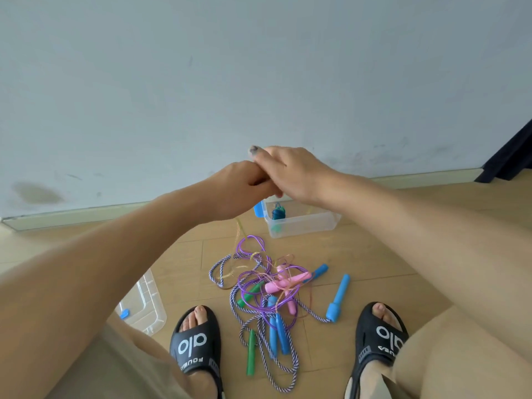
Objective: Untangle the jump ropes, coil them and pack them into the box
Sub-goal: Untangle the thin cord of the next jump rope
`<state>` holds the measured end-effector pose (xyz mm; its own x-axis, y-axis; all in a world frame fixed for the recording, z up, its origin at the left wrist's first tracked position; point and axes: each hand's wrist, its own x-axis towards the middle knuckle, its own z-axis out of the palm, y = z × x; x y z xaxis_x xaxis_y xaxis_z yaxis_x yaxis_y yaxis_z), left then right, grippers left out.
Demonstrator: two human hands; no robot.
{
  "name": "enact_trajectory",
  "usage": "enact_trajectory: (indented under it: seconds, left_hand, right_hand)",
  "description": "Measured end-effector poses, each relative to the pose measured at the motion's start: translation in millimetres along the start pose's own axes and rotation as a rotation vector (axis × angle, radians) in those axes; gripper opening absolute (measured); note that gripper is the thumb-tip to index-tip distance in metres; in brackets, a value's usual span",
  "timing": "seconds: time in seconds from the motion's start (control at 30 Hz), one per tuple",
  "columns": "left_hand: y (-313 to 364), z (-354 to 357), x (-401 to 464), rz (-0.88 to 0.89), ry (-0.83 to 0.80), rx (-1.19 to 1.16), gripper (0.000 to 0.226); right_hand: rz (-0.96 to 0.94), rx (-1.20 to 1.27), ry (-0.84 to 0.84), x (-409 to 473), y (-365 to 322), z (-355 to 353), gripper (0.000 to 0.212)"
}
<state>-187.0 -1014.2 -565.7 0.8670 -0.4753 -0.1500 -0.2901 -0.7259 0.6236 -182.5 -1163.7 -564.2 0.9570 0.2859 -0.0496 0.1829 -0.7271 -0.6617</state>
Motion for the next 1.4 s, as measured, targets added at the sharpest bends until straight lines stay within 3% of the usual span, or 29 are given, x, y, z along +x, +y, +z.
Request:
enact_trajectory:
  seconds: [0.17, 0.3, 0.37, 0.43, 0.5, 0.63, 0.73, 0.9, 1.0, 1.13, 1.23, 1.4]
  left_hand:
    - [-24.1, -11.8, 5.7, -0.089, -0.018, 0.062, 0.050]
    - [-39.6, -18.6, 2.0, -0.159, -0.075, 0.175, 0.049]
    - [-41.8, -20.5, 3.5, -0.167, -0.027, 0.141, 0.049]
    - [-35.8, -20.0, 5.6, -0.142, 0.046, 0.064, 0.047]
    - [-23.7, -16.5, 7.2, -0.103, 0.069, 0.021, 0.047]
    - [-5.2, -8.2, 9.3, -0.008, 0.088, 0.019, 0.046]
    - [-3.0, -8.4, 11.9, 0.015, 0.137, -0.009, 0.040]
    - [-24.9, -23.0, 5.4, -0.058, 0.113, 0.043, 0.048]
    - [-40.3, -32.5, 0.9, -0.113, 0.087, 0.073, 0.052]
    - [-50.3, -38.0, -5.0, -0.173, 0.072, 0.119, 0.053]
    - [-46.5, -39.0, -6.5, -0.144, 0.106, 0.044, 0.051]
    - [-26.2, -29.0, -0.7, -0.042, 0.125, -0.012, 0.048]
  right_hand:
    - [-0.111, -0.243, 0.142, 10.4, 23.3, -30.3, 0.027]
    - [0.073, -0.380, 0.411, 19.3, 73.5, -73.0, 0.022]
    - [0.232, -0.505, 0.367, 16.2, 101.3, -80.7, 0.024]
    - [0.338, -0.511, 0.172, 13.7, 111.3, -72.2, 0.033]
    - [0.333, -0.310, 0.002, 14.4, 100.1, -56.0, 0.040]
    - [0.173, 0.398, -0.153, 6.5, 31.1, -21.7, 0.039]
    - [0.063, 0.504, -0.192, 0.0, 1.3, -0.9, 0.042]
    - [-0.070, -0.118, 0.135, 12.1, 23.5, -21.4, 0.045]
    - [-0.069, -0.317, 0.172, 16.6, 49.6, -37.0, 0.052]
    - [0.178, -0.417, 0.110, 19.5, 76.9, -48.6, 0.049]
    - [0.271, -0.168, -0.089, 17.2, 74.5, -36.2, 0.043]
    - [0.123, 0.360, -0.198, 12.9, 15.3, -1.8, 0.043]
